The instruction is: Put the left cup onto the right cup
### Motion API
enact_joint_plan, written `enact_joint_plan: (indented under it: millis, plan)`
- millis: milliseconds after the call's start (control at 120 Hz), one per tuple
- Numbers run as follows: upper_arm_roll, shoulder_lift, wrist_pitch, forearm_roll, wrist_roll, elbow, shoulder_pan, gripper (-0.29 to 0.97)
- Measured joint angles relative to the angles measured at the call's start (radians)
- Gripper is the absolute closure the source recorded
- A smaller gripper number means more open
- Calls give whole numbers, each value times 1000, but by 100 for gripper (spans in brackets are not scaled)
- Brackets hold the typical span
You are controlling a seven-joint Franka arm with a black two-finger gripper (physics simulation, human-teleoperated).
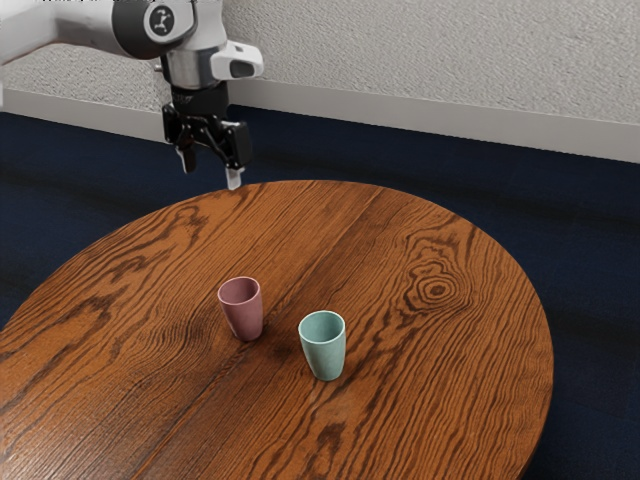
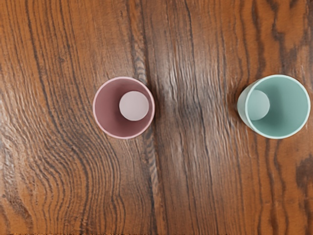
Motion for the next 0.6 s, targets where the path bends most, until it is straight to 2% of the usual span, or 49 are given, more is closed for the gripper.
enact_joint_plan:
  millis: [600]
  plan:
    - [28,11,179,15,38,-202,26,0]
